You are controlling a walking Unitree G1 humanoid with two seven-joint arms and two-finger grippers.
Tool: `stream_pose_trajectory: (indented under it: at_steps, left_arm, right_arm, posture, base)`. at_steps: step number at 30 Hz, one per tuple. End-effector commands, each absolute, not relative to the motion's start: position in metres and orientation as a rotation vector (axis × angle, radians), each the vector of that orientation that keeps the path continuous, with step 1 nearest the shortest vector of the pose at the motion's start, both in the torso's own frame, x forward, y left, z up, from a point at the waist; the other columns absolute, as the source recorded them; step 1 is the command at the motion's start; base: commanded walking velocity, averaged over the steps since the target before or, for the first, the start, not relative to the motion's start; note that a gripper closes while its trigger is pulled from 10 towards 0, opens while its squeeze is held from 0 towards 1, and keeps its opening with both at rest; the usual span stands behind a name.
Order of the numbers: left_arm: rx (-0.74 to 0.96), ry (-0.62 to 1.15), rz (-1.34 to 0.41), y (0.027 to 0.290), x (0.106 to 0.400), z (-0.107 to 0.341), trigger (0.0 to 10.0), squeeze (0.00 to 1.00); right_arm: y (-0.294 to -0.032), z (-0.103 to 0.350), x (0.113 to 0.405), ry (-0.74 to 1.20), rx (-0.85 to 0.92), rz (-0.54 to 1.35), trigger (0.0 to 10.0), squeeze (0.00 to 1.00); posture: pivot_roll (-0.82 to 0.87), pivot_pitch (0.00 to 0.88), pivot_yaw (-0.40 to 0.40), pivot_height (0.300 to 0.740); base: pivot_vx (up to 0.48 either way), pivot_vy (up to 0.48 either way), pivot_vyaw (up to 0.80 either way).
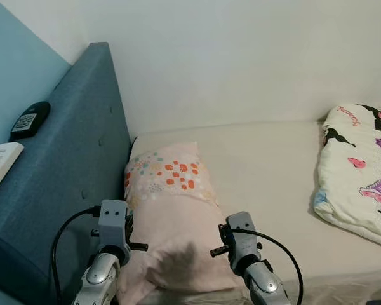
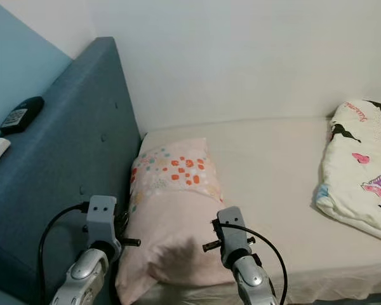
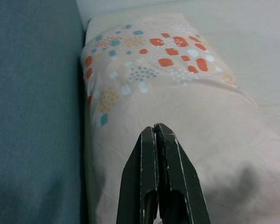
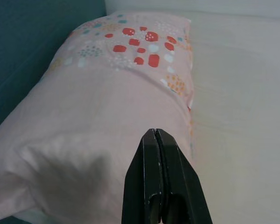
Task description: Clean up the room
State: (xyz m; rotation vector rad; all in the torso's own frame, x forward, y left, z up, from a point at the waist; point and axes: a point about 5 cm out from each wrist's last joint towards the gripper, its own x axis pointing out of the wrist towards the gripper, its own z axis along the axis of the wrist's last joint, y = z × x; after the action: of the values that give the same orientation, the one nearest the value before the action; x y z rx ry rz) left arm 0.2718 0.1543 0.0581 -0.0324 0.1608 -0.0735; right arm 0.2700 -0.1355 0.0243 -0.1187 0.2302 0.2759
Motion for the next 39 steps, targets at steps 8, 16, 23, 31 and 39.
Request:
stream_pose_trajectory:
  at_steps: [8,16,23,31,39]
  left_arm:
    - [-0.048,0.165,-0.076,0.1553,0.2692,0.0558,10.0,0.0]
    - [-0.047,0.163,-0.075,0.1564,0.2692,0.0556,10.0,0.0]
    - [-0.037,0.169,-0.081,0.1566,0.2701,0.0553,10.0,0.0]
    - [-0.023,0.174,-0.086,0.1563,0.271,0.0546,10.0,0.0]
    - [-0.012,0.183,-0.091,0.1566,0.2706,0.053,10.0,0.0]
  right_arm:
    - [-0.1343,0.0223,0.2674,0.236,-0.106,0.276,10.0,0.0]
    - [-0.1345,0.0209,0.2664,0.242,-0.107,0.278,10.0,0.0]
    - [-0.1348,0.0206,0.2665,0.245,-0.094,0.272,10.0,0.0]
    - [-0.1355,0.0202,0.2671,0.251,-0.081,0.263,10.0,0.0]
    - [-0.1358,0.021,0.2668,0.242,-0.071,0.265,10.0,0.0]
  posture:
    - [-0.04,0.061,-0.008,0.74]
    - [-0.04,0.062,-0.007,0.74]
    - [-0.05,0.06,-0.005,0.74]
    - [-0.04,0.06,-0.005,0.73]
    - [-0.04,0.064,-0.003,0.701]
  base:
    - [0.0,0.0,0.0]
    - [0.0,0.0,0.0]
    - [0.0,0.0,0.0]
    - [0.0,0.0,0.0]
    - [0.0,0.0,0.0]
